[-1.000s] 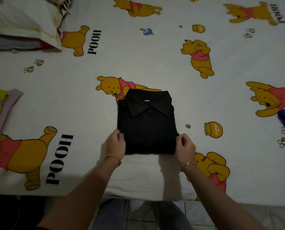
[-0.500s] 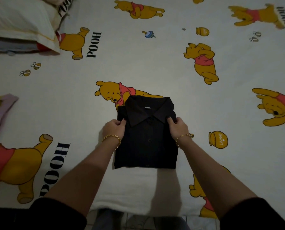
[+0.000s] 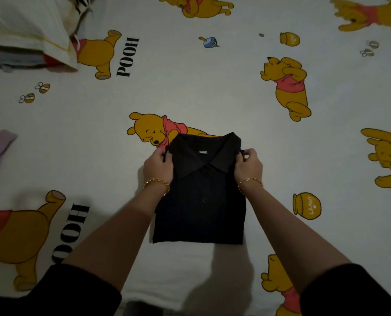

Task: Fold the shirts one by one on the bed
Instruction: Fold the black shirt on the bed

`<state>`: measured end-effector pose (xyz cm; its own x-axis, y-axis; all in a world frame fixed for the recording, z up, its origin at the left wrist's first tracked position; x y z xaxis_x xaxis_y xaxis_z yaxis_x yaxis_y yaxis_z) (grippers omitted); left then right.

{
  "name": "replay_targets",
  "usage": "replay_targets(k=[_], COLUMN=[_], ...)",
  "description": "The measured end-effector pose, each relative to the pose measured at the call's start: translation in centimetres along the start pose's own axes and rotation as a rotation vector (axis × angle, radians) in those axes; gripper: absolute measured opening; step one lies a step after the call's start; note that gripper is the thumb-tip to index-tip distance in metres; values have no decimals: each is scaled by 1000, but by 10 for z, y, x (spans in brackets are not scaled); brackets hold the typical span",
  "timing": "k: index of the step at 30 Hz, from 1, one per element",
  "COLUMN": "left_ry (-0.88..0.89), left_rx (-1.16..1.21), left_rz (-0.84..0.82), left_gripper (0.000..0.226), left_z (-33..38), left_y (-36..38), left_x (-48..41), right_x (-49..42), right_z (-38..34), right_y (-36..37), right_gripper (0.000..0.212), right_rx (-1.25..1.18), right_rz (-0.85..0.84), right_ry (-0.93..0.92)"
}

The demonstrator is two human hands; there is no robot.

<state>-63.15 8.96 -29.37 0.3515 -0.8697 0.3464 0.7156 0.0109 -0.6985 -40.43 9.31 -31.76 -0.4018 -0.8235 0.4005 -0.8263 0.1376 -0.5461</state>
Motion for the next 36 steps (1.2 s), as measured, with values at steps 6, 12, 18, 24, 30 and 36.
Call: replay_targets(k=[6, 12, 18, 24, 30, 36], left_ry=[-19, -98, -100, -115, -149, -215], left_rx=[180, 144, 120, 148, 278, 283], left_rz=[110, 74, 98, 65, 109, 123], left_gripper=[21, 24, 22, 27, 21, 24], left_z=[3, -24, -51, -53, -46, -63], left_y=[0, 1, -3, -6, -8, -5], left_x=[-16, 2, 66, 99, 118, 136], right_x=[-18, 11, 74, 100, 112, 137], right_z=[-25, 1, 43, 40, 45, 72], right_y=[3, 1, -16, -21, -23, -26], right_gripper=[10, 19, 14, 13, 3, 20], right_rx=[-13, -19, 16, 48, -205, -105], right_rz=[74, 24, 21, -10, -3, 18], right_ry=[-173, -70, -78, -111, 80, 95])
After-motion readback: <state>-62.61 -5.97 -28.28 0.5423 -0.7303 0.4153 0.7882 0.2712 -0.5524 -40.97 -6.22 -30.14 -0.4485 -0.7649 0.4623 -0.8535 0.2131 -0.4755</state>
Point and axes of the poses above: each hand's wrist, its own x-axis away from the middle knuckle, its own y-axis out of the palm, z = x × y, the point moved 3 cm from there along -x, towards the middle knuckle, and after that the axes turned 5 degrees about -z, right-handed, at the moved point
